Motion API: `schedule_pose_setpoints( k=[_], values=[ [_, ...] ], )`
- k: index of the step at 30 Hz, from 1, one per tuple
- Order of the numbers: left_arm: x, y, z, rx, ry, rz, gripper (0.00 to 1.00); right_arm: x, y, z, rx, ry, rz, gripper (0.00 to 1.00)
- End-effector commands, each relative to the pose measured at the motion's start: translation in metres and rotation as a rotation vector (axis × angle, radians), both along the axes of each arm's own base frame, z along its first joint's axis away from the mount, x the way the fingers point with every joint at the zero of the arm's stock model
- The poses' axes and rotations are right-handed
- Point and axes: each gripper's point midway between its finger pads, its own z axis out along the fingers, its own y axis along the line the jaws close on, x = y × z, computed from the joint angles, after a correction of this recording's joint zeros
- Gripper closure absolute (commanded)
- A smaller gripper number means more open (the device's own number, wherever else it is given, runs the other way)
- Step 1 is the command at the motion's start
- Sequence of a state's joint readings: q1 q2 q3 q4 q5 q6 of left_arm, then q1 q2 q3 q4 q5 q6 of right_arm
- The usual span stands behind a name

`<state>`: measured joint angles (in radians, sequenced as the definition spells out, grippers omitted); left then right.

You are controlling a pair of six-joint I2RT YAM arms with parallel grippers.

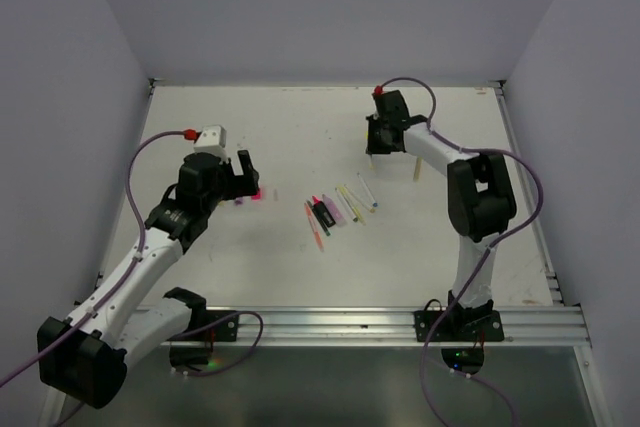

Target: Open the pen caps

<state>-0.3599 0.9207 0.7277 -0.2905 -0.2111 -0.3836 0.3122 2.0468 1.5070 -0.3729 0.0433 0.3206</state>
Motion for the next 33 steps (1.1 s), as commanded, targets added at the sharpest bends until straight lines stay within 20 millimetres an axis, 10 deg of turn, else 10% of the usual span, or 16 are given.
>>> schedule_pose_setpoints(
  k=[1,14,33],
  values=[
    [0.012,-0.040,0.027,-0.183,-0.041,-0.121,0.01,-0.006,0.052,0.087,0.152,-0.188,0.101,1.00],
    [0.033,-0.107,0.064,-0.479,-0.052,-0.316,0.08,-0.129,0.167,0.173,0.365,-0.429,0.437,1.00],
    [0.040,-0.150,0.054,-0.568,-0.010,-0.289,0.47,-0.174,0.189,0.168,0.402,-0.508,0.525,1.00]
  ],
)
